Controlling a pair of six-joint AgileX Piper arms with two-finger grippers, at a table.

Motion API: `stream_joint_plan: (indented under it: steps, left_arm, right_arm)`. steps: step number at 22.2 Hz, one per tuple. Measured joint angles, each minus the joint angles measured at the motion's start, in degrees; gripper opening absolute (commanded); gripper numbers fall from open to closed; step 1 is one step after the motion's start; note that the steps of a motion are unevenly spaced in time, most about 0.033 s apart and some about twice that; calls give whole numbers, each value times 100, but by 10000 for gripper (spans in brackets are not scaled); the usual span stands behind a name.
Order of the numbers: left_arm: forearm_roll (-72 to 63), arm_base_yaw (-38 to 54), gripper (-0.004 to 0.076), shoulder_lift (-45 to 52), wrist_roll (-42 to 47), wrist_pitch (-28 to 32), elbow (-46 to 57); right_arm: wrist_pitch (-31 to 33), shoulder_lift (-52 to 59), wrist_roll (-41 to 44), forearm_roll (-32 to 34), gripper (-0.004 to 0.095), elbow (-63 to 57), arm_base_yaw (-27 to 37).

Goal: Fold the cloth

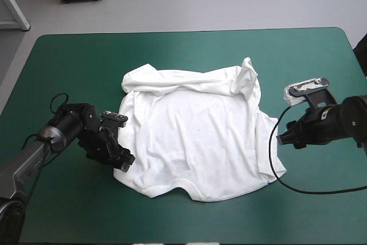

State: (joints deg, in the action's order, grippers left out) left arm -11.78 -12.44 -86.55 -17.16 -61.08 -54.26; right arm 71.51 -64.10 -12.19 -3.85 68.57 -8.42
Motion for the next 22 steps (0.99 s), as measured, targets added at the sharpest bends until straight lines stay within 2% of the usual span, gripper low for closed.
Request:
stream_joint_plan:
  steps: [2,4,5,8,9,13,19,22]
  left_arm:
    - [-33,0,384,-121,-21,69,0]
    - [-78,0,287,-195,-89,129,0]
    - [-86,0,214,-209,-105,150,0]
    - [-104,0,83,-275,-238,206,-20]
    - [-131,0,-3,-302,-273,212,-26]
    - [-206,-65,-22,-350,-520,204,-49]
    - [-184,-390,-22,-350,-557,228,-60]
    - [-184,-458,-22,-350,-557,240,-61]
  right_arm:
    - [0,0,17,170,558,0,0]
    - [0,0,25,385,558,-2,0]
    - [0,0,25,385,558,-17,0]
    - [-14,2,25,421,558,-337,0]
    - [-14,2,25,423,558,-545,0]
    - [-243,-65,25,385,561,-1433,0]
    - [-646,-752,-174,-159,566,-1541,0]
    - [-856,-1134,-284,-229,566,-1541,0]
